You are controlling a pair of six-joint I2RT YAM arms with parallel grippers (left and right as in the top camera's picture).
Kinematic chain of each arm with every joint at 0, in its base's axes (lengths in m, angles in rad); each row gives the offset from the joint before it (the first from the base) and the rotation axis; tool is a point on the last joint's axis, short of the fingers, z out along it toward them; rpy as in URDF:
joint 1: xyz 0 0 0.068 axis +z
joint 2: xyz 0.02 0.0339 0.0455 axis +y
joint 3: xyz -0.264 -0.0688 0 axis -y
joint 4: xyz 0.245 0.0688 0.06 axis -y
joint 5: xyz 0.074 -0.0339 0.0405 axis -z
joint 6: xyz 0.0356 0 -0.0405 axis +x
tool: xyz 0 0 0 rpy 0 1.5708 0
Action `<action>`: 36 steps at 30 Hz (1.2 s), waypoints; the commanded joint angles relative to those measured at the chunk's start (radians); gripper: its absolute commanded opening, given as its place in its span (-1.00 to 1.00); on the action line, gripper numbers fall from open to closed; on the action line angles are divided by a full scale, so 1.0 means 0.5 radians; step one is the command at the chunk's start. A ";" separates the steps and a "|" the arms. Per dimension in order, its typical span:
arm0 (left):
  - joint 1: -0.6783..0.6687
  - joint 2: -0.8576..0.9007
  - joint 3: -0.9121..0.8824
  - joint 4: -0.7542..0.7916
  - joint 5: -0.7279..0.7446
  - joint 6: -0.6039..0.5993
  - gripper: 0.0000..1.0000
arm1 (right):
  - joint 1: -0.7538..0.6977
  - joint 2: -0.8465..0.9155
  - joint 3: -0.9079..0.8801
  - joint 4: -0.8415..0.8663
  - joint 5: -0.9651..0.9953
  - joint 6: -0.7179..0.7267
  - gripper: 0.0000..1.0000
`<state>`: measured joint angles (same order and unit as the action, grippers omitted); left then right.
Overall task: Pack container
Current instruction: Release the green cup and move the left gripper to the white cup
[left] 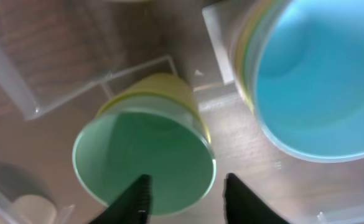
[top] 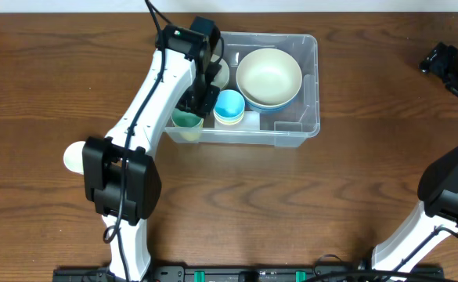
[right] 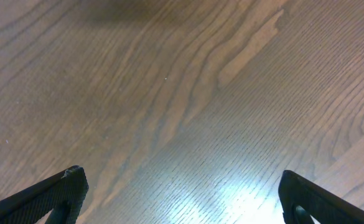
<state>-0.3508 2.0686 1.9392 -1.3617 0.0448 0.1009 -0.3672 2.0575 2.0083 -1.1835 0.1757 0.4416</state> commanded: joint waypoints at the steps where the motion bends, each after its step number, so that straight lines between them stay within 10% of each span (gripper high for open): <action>1: 0.015 0.002 0.005 -0.020 -0.024 -0.001 -0.08 | 0.014 -0.031 0.007 0.003 0.014 0.036 0.99; 20: 0.481 -0.674 0.304 -0.414 -0.382 -0.445 0.12 | 0.014 -0.031 0.007 0.003 0.014 0.036 0.99; 36: 1.238 -0.674 -0.776 0.153 -0.087 -0.562 0.13 | 0.014 -0.031 0.007 0.002 0.014 0.036 0.98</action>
<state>0.2409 1.7283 1.6222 -1.3216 -0.0742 -0.1837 -0.3672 2.0575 2.0083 -1.1839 0.1757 0.4416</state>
